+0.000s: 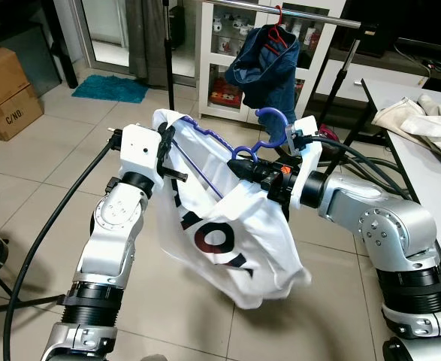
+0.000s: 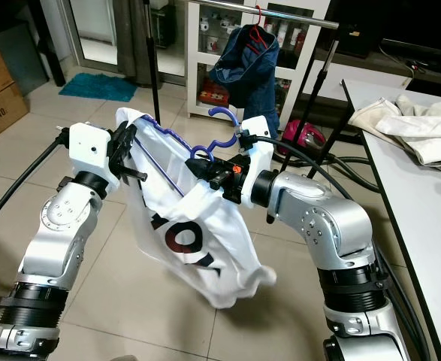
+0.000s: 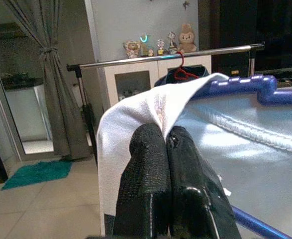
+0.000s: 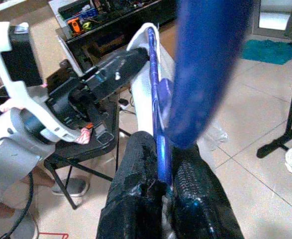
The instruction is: Hang hanger
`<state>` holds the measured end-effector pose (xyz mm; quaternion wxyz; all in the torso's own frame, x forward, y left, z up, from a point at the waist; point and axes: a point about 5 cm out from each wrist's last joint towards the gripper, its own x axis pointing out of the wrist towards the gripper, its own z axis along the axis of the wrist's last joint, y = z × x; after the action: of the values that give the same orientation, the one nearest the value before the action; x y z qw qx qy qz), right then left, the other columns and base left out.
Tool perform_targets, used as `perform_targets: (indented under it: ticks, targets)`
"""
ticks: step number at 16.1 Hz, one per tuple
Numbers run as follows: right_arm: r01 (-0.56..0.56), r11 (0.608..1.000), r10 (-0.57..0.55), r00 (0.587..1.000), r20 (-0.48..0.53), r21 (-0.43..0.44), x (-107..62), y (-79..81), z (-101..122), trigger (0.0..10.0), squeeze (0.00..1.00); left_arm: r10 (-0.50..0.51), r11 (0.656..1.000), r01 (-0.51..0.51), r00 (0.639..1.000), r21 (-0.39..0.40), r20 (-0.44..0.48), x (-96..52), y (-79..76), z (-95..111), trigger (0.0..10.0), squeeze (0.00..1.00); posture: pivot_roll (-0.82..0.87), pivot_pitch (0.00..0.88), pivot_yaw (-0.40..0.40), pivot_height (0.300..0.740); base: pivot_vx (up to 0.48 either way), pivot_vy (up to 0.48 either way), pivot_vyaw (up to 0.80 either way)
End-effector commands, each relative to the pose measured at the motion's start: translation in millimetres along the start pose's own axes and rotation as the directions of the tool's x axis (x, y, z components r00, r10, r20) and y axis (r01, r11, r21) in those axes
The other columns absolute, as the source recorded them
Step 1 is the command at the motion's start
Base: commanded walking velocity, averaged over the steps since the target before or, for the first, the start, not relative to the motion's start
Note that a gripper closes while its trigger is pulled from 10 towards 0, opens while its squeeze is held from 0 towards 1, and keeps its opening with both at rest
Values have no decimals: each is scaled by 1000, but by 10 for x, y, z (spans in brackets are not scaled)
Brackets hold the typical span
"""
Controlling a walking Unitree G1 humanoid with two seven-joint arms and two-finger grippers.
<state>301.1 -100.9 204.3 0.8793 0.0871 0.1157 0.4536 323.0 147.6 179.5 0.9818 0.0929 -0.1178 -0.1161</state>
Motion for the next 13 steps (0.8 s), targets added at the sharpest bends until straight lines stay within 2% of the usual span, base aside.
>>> perform_targets:
  ticks: [1, 3, 5, 8, 9, 11, 13]
  targets:
    - [17, 1000, -17, 1000, 14, -14, -16, -7, 70, 10000, 0, -5, 1000, 4, 999, 20, 41, -9, -40, 71, 0, 0, 30, 0, -75, 740, 0, 0, 0]
    - [87, 996, -90, 993, -79, -37, -16, -82, -50, 10000, 0, 22, 999, -27, 994, 41, 107, -46, -36, 183, 0, 0, 30, 0, -75, 740, 0, 0, 0]
    - [111, 993, -114, 989, -97, -30, -20, -107, -77, 10000, 0, 58, 996, -67, 990, 63, 130, -55, 18, 225, 0, 0, 34, 0, -79, 740, 0, 0, 0]
    - [129, 991, -132, 988, -84, -37, -16, -115, -44, 10000, 0, 50, 995, -60, 991, 79, 125, -68, 22, 218, 0, 0, 34, 0, -78, 740, 0, 0, 0]
    - [141, 990, -142, 989, -39, -23, -8, -118, 28, 10000, 0, 37, 996, -46, 994, 79, 102, -79, 2, 181, 0, 0, 33, 0, -74, 740, 0, 0, 0]
    - [158, 987, -159, 985, 59, 25, -14, -129, 197, 10000, 0, 4, 994, -2, 1000, 106, -12, -126, -58, -4, 0, 0, 32, 0, -70, 740, 0, 0, 0]
    - [129, 990, -133, 986, 101, 54, -23, -104, 266, 10000, 0, -21, 995, 27, 998, 93, -67, -146, -98, -108, 0, 0, 30, 0, -68, 740, 0, 0, 0]
